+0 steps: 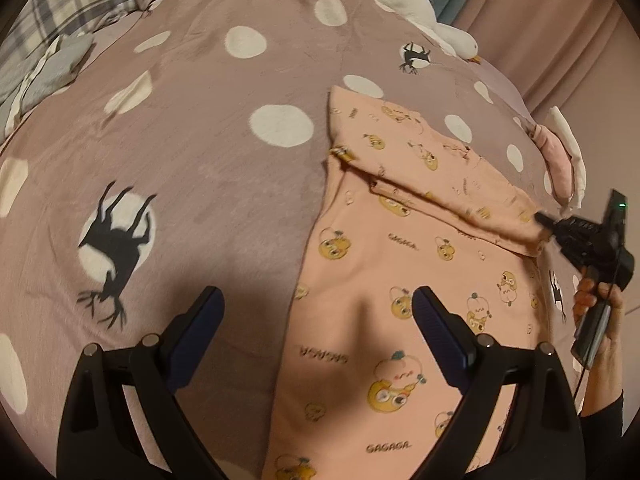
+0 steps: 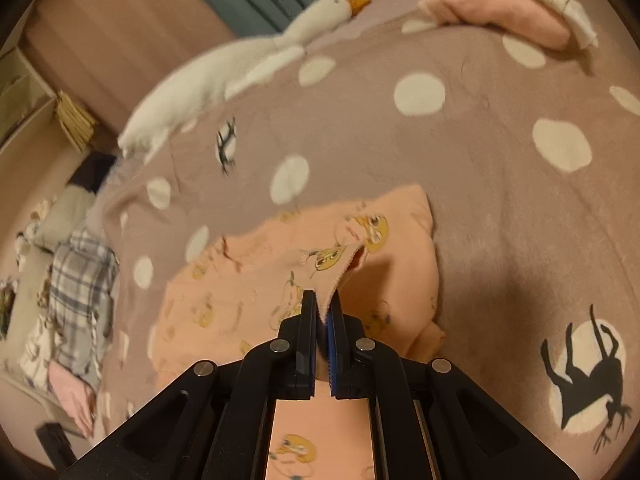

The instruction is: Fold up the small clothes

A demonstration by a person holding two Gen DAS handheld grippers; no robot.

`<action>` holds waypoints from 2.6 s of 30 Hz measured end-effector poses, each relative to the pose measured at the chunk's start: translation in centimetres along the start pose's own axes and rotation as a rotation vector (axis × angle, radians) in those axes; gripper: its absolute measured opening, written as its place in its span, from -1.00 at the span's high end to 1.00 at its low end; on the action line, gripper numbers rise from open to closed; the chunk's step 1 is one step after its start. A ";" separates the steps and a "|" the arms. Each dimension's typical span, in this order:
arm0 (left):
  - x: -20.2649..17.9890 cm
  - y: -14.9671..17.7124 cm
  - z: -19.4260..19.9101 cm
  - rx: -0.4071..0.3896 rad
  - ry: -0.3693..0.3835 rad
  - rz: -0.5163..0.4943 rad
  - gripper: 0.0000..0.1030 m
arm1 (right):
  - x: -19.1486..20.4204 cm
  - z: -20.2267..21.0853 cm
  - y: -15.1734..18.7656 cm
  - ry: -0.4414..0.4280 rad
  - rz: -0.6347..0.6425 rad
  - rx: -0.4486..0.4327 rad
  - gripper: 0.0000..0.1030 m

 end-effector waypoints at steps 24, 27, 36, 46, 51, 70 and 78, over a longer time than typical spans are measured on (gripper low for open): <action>-9.0 -9.2 -9.6 0.001 -0.003 -0.170 -0.09 | -0.5 -1.3 1.6 0.087 0.166 -0.048 0.70; -8.6 -9.0 -10.8 0.021 -0.024 -0.171 -0.07 | -1.3 -1.5 2.1 0.102 0.163 -0.038 0.78; -9.1 -8.4 -11.4 0.006 -0.075 -0.239 -0.12 | 0.8 -0.3 2.6 0.089 0.253 -0.058 0.86; -9.0 -7.8 -10.7 0.008 -0.081 -0.246 -0.15 | 0.4 -1.3 4.0 0.108 0.245 0.000 0.86; -7.6 -5.7 -7.9 0.000 -0.050 -0.195 -0.33 | 1.3 2.1 6.7 0.066 0.287 -0.027 0.78; 3.2 6.0 1.8 0.067 0.044 0.092 -0.56 | -1.4 9.5 14.7 0.029 0.114 0.014 0.11; 3.8 8.0 3.1 0.077 0.071 0.083 -0.56 | -2.2 10.5 17.2 0.048 0.080 0.029 0.10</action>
Point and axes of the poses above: each gripper's, at about its wrist camera, not at the fingertips, and z roughly against the way its jaws point, x to its left, y to its underside, the point moved 2 cm from there along -z, roughly the way its jaws point, and after that the axes turned 7 degrees about -y, right-handed, at the moved point
